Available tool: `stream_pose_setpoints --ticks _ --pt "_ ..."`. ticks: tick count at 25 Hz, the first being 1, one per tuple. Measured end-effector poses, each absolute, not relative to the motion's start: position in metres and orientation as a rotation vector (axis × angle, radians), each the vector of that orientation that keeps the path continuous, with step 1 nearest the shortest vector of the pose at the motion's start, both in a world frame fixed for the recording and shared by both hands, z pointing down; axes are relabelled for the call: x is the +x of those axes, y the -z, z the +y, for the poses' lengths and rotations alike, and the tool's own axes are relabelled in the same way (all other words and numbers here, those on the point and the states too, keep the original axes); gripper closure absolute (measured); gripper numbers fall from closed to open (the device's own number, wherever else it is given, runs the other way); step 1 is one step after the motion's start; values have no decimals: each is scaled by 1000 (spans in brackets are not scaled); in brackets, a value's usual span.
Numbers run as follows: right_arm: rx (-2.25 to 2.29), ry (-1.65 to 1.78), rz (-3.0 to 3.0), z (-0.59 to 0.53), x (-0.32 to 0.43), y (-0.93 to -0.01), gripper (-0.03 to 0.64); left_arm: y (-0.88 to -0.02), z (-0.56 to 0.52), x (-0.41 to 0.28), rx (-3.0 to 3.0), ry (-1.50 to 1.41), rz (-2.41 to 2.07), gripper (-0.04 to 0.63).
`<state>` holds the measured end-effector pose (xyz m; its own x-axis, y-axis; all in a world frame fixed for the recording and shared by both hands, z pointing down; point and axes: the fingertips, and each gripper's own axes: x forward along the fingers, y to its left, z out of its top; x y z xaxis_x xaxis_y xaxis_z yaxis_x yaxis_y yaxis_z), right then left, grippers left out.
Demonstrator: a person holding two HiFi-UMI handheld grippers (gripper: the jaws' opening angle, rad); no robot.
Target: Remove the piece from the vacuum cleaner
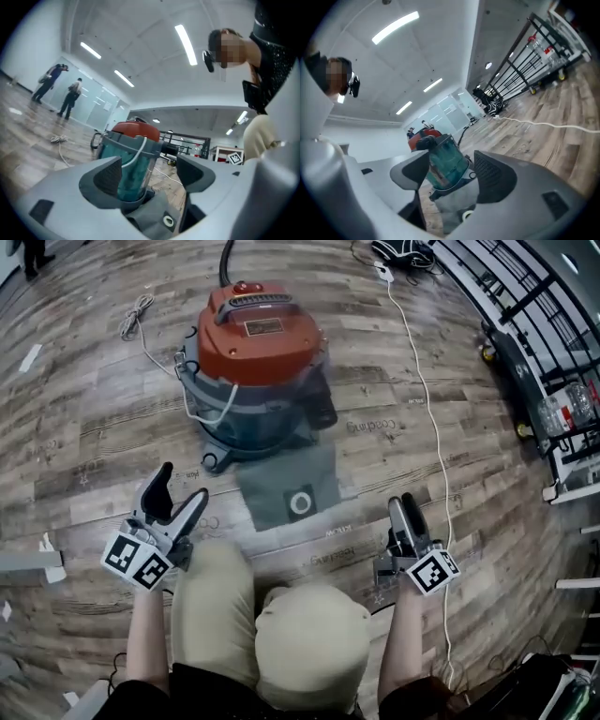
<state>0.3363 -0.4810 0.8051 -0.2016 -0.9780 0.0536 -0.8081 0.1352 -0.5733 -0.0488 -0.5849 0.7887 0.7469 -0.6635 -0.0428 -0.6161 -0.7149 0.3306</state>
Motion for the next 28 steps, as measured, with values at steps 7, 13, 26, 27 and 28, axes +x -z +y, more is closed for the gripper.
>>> stream_pose_setpoints --ticks 7,13,26,27,28 --pt "-1569 835 2122 -488 304 -844 606 -851 -577 -59 2687 -64 -1001 588" --pt "-1541 764 2236 -509 270 -836 606 -847 -574 -29 2774 -85 -914 588" --pt "-1499 678 2347 -508 254 -820 606 -834 -575 -9 2815 -73 -855 588" --pt "-1502 673 2355 -507 253 -820 606 -834 -575 -9 2817 -73 -852 588" --pt "-1503 668 2363 -506 252 -820 607 -834 -575 -8 2820 -76 -849 588"
